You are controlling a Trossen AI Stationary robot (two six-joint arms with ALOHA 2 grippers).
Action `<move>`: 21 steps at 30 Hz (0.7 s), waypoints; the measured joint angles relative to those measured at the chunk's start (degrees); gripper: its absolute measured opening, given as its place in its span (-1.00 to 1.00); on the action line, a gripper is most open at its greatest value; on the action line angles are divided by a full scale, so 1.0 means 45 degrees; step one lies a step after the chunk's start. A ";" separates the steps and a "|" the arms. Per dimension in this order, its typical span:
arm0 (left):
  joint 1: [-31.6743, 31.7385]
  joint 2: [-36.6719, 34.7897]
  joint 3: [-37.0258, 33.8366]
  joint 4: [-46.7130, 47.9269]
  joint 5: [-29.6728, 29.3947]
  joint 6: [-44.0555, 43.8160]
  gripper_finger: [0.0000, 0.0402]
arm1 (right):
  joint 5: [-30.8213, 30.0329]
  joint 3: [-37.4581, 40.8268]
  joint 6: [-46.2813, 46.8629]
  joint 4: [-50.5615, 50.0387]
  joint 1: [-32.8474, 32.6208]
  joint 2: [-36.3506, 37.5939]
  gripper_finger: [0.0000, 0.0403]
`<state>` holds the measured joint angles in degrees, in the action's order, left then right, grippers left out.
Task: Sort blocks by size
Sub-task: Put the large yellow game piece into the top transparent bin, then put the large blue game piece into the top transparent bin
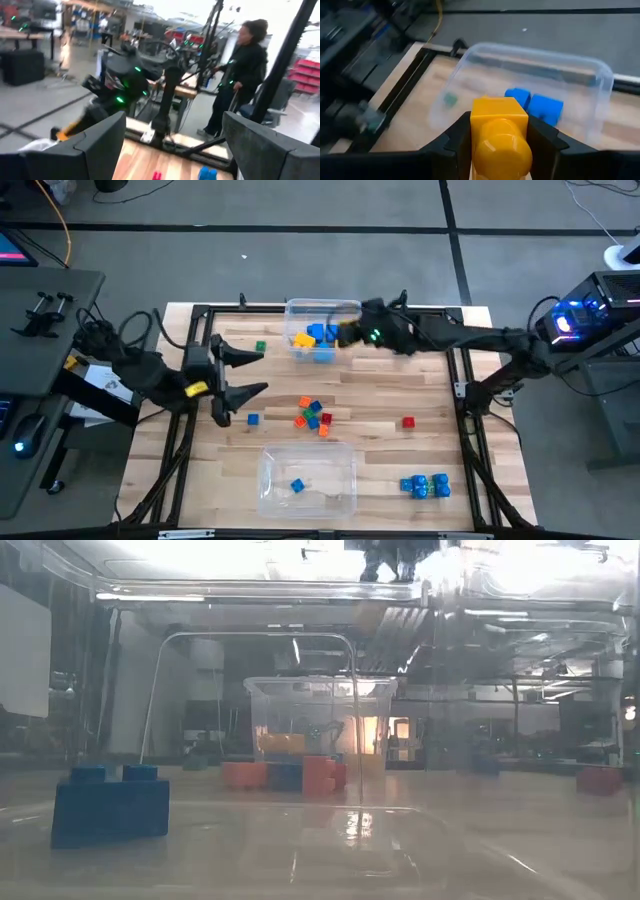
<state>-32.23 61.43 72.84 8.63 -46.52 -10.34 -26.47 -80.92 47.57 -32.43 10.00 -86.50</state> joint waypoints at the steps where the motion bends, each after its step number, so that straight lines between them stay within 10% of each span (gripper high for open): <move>1: 0.0000 0.0103 -0.0005 0.0134 -0.0090 -0.0209 0.58 | 0.0029 -0.0041 -0.0010 0.0278 0.0295 -0.0288 -0.32; 12: -0.0019 0.0247 -0.0005 0.0781 -0.0727 -0.1358 0.58 | 0.2755 -0.0102 -0.0865 0.1559 0.1864 -0.1574 0.26; 17: 0.0498 -0.0291 0.0000 0.1484 -0.2246 -0.2394 0.58 | 0.1736 -0.0107 -0.0185 -0.1382 0.1944 -0.0773 0.35; 21: 0.2330 -0.0767 0.0000 0.4347 -0.0008 -0.4571 0.58 | 0.0530 -0.0047 0.0713 -0.5150 0.2016 -0.0198 0.36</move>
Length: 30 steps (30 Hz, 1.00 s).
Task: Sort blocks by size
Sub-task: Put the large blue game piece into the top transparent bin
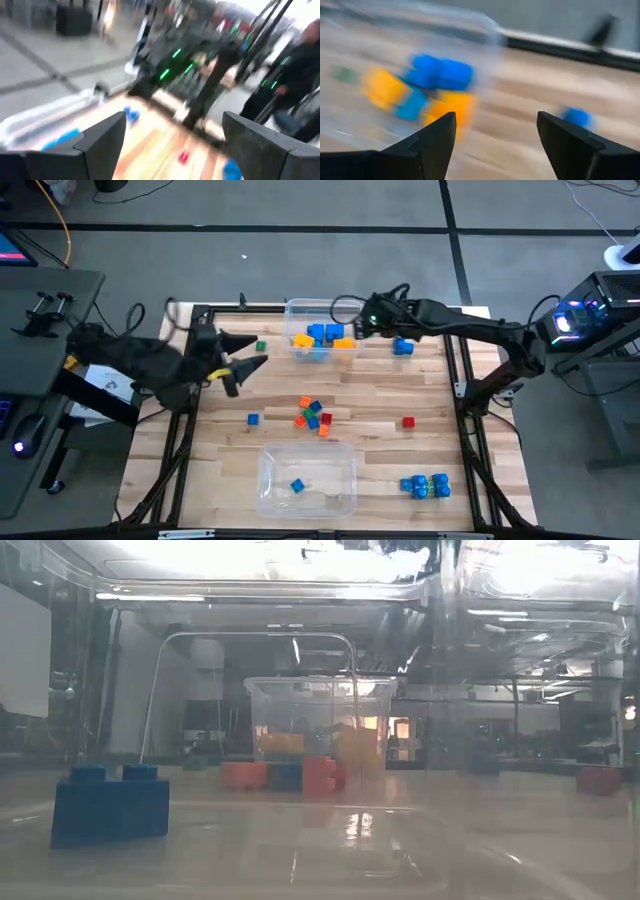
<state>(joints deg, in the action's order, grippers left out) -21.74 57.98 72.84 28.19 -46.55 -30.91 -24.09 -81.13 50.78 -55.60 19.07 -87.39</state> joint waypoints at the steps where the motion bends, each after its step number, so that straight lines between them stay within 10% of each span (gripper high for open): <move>1: 0.0578 -0.0030 0.0000 0.0798 0.0672 -0.0462 0.58 | 0.0046 0.0104 0.0082 -0.0681 0.0109 0.0085 0.36; 9: 0.3902 0.0551 -0.0029 0.3893 0.4214 -0.1247 0.58 | 0.2371 0.2947 0.0273 -0.0752 0.1871 0.0189 0.36; 30: 0.5094 0.0604 -0.4984 -0.2752 0.4561 -0.3818 0.58 | 0.3167 0.6418 -0.3394 0.4310 0.5661 -0.0122 0.37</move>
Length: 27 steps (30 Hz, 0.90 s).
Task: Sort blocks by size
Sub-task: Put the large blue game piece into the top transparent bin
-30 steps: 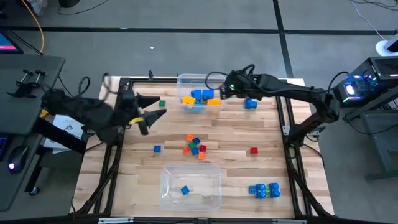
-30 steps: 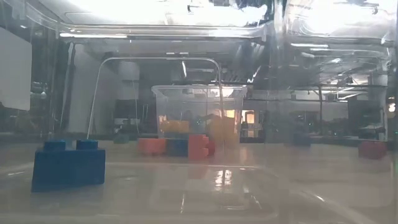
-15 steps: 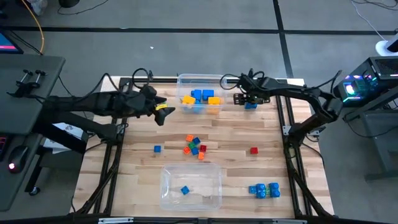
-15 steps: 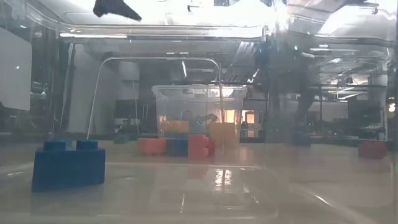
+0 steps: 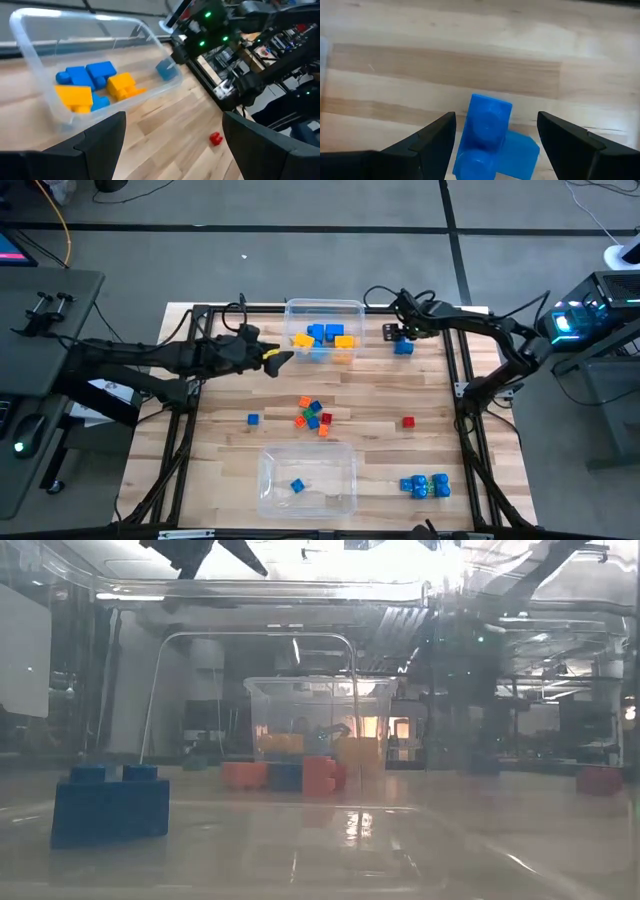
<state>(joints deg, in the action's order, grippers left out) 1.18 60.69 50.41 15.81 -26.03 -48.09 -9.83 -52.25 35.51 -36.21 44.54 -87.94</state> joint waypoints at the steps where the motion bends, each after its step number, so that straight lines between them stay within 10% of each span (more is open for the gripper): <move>1: 0.0072 -0.0002 -0.0005 -0.0121 0.0001 0.0213 0.58 | 0.0167 0.0001 0.0009 0.0090 -0.0032 -0.0145 0.37; 10: 0.0659 -0.0012 -0.0005 -0.0837 0.0650 0.1341 0.58 | -0.0176 0.0001 0.0823 0.0948 -0.0265 -0.1368 0.33; 19: 0.1280 -0.0543 0.0000 -0.1773 0.2736 0.3218 0.58 | -0.0335 -0.0033 0.1336 0.1065 -0.0307 -0.1554 -0.34; 27: 0.2563 -0.2549 0.0000 -0.2147 0.2838 0.4918 0.58 | -0.1417 -0.1990 0.0371 0.1062 -0.1282 -0.0080 -0.35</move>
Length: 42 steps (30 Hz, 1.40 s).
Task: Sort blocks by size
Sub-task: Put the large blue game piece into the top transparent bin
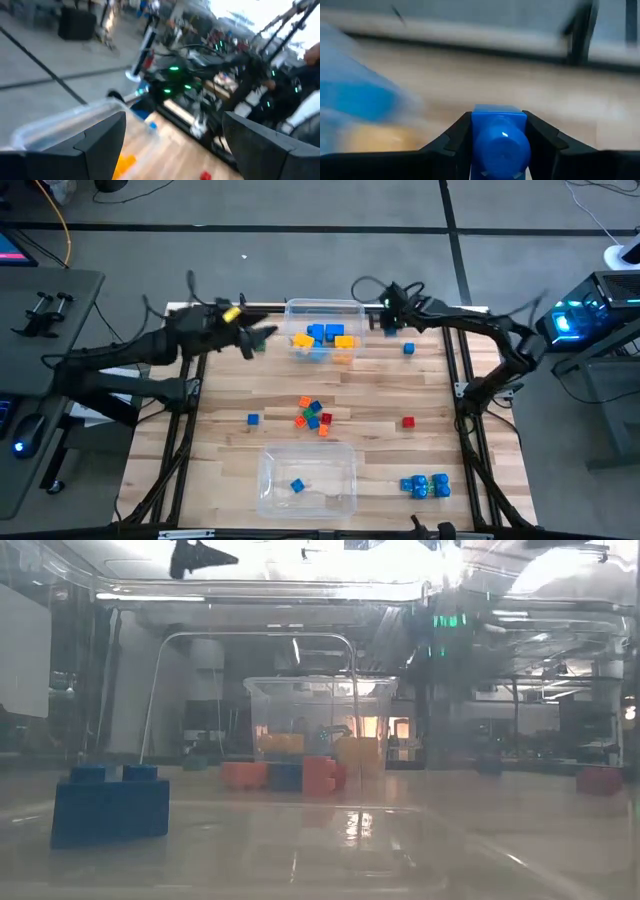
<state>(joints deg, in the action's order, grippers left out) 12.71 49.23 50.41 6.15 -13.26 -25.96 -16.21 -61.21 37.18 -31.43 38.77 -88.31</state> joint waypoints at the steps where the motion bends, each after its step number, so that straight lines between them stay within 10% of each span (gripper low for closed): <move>1: 0.0178 -0.0277 0.0000 0.0030 -0.0052 0.0135 0.58 | -0.0314 -0.0477 -0.0032 0.0001 -0.0135 0.0296 -0.35; 20: 0.0742 -0.0426 0.0007 0.3123 0.0319 0.0130 0.58 | -0.0221 -0.3512 -0.0319 0.2565 -0.4672 -0.1451 -0.34; 26: 0.0747 -0.0047 0.0010 0.3041 0.0593 0.0249 0.58 | -0.0533 -0.3794 -0.1935 0.2702 -0.4898 -0.1566 0.35; 34: 0.0752 -0.0003 0.0010 0.3087 0.0593 0.0478 0.58 | 0.1793 -0.6557 -0.2488 -0.1846 -0.5049 -0.1528 0.71; 42: 0.0752 0.0002 0.0010 0.3829 0.0629 0.0480 0.58 | 0.3732 -0.7463 -0.1247 -0.9015 -0.9238 -0.1473 0.69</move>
<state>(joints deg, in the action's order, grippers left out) 16.10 49.23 50.46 23.38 -10.42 -23.80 0.59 -94.79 31.57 -72.00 -2.80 -94.94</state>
